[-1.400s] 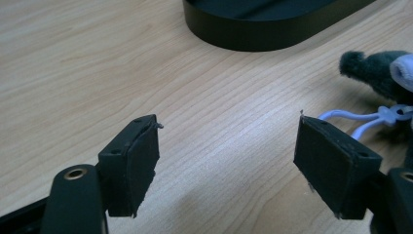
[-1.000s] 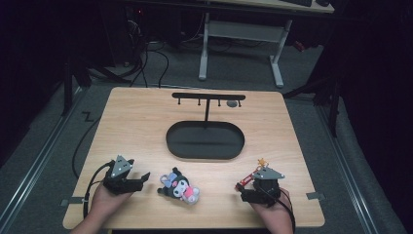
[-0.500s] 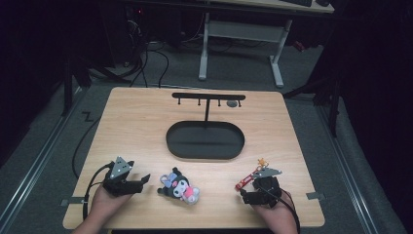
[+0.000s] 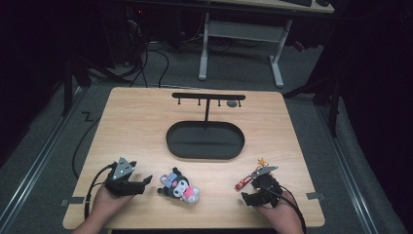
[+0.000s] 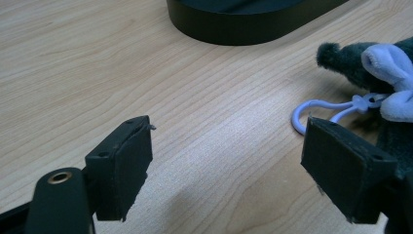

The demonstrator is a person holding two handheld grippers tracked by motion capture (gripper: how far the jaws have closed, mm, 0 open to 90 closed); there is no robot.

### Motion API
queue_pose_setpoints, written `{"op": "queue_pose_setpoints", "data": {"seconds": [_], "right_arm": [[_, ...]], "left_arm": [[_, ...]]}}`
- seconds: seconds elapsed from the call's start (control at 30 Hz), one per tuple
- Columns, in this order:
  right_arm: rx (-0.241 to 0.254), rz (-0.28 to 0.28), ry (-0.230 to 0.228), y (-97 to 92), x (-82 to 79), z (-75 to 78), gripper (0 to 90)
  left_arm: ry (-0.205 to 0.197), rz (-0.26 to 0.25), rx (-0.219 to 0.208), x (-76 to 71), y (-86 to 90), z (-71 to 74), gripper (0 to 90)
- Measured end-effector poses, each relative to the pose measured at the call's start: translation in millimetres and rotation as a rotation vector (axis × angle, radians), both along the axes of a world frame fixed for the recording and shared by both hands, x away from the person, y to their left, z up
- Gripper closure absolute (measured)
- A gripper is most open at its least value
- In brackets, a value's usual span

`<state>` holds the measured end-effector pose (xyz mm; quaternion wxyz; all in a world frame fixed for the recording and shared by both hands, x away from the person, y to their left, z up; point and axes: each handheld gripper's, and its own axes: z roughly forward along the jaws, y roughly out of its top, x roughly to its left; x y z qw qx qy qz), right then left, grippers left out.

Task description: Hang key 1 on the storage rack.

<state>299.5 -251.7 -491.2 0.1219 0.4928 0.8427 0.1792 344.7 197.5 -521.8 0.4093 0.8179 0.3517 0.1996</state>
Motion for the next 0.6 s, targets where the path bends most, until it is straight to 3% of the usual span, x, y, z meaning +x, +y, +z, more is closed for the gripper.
{"op": "queue_pose_setpoints", "data": {"seconds": [0.13, 0.4, 0.6], "right_arm": [[-0.036, 0.010, 0.039, 1.0, -1.2, 2.5, 25.0], [-0.020, 0.000, 0.087, -6.4, -4.0, 11.9, 30.8], [-0.050, -0.005, 0.117, -11.6, -5.6, 16.4, 31.1]], "left_arm": [[0.005, 0.001, 0.003, 0.0, -0.3, -0.4, 19.3], [0.010, 0.000, 0.004, 0.5, 0.1, -0.4, 19.3], [0.015, -0.004, 0.009, 0.6, -1.0, -1.4, 19.2]]}}
